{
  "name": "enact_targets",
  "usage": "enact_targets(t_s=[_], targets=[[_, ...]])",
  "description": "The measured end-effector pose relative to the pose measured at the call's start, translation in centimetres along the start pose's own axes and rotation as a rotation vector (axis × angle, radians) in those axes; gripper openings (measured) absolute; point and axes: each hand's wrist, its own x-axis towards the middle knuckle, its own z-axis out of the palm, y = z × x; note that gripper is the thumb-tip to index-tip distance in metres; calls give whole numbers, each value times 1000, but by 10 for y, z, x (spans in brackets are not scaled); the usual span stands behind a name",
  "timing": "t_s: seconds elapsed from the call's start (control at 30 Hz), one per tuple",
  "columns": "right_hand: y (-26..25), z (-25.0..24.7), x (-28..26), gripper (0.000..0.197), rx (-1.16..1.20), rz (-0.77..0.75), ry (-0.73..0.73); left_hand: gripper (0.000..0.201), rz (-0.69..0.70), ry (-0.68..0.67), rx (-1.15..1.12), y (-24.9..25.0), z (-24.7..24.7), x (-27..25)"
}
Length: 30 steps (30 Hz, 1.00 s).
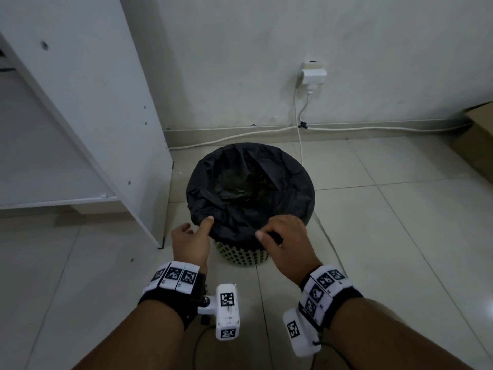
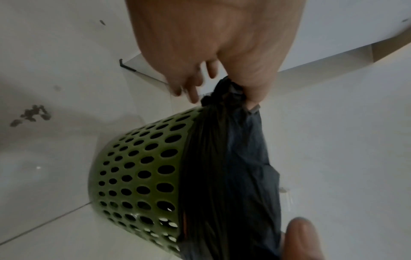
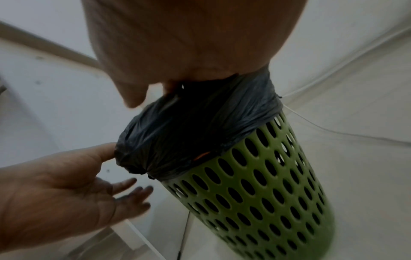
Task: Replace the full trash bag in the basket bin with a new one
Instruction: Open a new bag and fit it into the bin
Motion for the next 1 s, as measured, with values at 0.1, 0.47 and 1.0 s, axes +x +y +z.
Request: enact_targets(t_s=[0.1, 0.47, 1.0], targets=[[-3, -1, -14, 18, 129, 265, 406, 48, -195, -185, -89, 1, -2, -16], [4, -15, -3, 25, 1058, 1157, 225, 15, -222, -319, -211, -5, 3, -27], [-23, 16, 2, 8, 1404, 1298, 141, 17, -144, -175, -295, -6, 2, -31]])
